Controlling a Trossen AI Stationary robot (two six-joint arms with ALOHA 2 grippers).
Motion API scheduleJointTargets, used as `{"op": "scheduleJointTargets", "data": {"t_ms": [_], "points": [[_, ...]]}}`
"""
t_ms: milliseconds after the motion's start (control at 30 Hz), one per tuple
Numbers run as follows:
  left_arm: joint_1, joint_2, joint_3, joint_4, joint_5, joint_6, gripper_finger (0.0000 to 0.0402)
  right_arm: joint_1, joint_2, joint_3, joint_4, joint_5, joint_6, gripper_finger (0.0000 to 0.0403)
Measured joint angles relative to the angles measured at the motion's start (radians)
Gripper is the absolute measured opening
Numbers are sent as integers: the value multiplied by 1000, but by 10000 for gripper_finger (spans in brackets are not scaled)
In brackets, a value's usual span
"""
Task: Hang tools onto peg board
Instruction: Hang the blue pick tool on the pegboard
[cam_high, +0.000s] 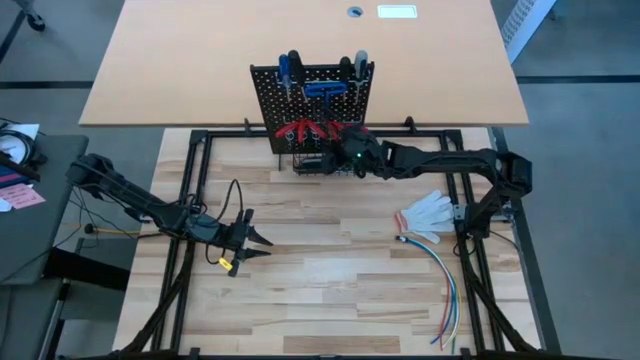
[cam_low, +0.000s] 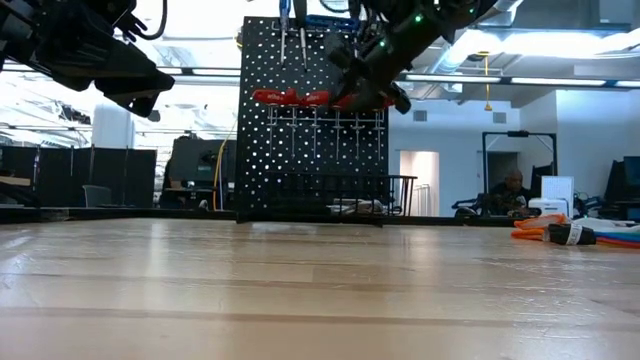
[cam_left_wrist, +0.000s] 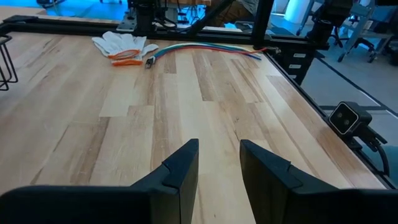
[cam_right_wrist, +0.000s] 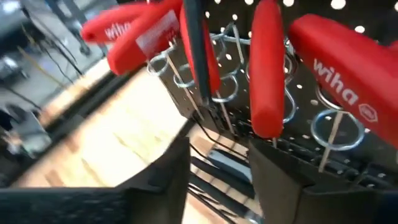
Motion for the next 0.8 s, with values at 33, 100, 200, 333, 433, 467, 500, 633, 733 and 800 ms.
{"op": "scheduleJointTargets", "data": {"t_ms": [33,100,200,333,433,467,500,633,733,800], "points": [[0,0,0,-1,0,0,111,4,0,0,-6,-3,-27,168],[0,0,0,-1,0,0,111,13,-6,0,-16,-4,-80,191],[0,0,0,0,0,0,111,26,-36,0,-28,-9,-123,214],[0,0,0,0,0,0,111,52,-87,1,-68,-11,-159,220],[0,0,0,1,0,0,111,81,-138,1,-127,-11,-161,216],[0,0,0,2,0,0,111,95,-155,1,-145,-11,-164,213],[0,0,0,2,0,1,111,110,-170,1,-156,-13,-177,210],[0,0,0,12,0,6,111,194,-193,1,-87,-31,-338,183],[0,0,0,31,0,30,111,254,-152,1,176,36,-528,146],[0,0,0,43,0,38,111,272,-106,18,346,134,-676,114]]}}
